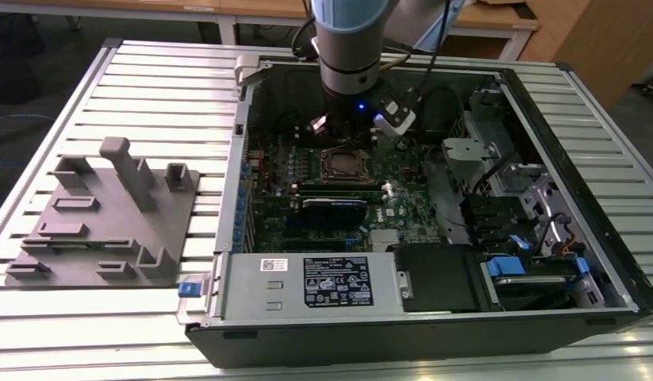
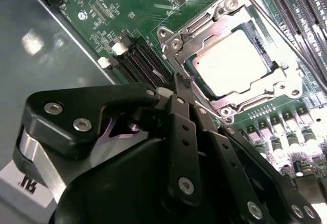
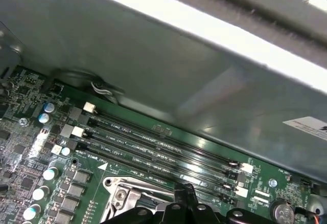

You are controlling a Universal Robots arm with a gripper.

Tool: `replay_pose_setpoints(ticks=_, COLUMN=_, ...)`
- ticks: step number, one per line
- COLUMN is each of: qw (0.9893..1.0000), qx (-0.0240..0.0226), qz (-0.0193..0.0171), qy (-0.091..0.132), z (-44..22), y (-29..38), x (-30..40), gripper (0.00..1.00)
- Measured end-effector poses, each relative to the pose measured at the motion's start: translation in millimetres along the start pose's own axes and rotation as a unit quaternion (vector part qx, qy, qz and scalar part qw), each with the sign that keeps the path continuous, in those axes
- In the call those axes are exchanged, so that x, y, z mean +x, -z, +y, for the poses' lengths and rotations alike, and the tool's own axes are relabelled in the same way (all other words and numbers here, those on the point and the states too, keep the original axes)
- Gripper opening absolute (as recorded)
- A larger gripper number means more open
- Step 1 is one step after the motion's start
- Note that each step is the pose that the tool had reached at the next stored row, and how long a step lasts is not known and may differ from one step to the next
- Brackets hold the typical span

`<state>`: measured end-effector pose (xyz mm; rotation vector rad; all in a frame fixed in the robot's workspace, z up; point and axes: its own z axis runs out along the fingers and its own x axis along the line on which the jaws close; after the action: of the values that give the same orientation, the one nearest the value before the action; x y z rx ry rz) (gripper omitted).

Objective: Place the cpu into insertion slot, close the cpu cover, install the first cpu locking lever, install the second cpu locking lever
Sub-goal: 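Install the first cpu locking lever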

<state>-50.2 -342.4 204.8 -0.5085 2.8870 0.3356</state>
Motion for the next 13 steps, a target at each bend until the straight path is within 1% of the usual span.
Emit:
replay_pose_setpoints(ticks=2, qw=1.0000, qx=-0.0002, qz=0.0002, qy=0.001, z=0.5, y=2.7, x=-0.6, gripper=0.11)
replay_pose_setpoints(ticks=8, qw=1.0000, qx=-0.0006, qz=0.0004, qy=0.002, z=0.6, y=2.9, x=-0.7, gripper=0.11)
replay_pose_setpoints(ticks=11, qw=0.9999, qx=-0.0036, qz=0.0028, qy=0.015, z=0.5, y=2.7, x=-0.7, gripper=0.11)
replay_pose_setpoints(ticks=13, qw=0.9996, qx=-0.0064, qz=0.0050, qy=0.027, z=0.4, y=2.3, x=-0.6, gripper=0.11)
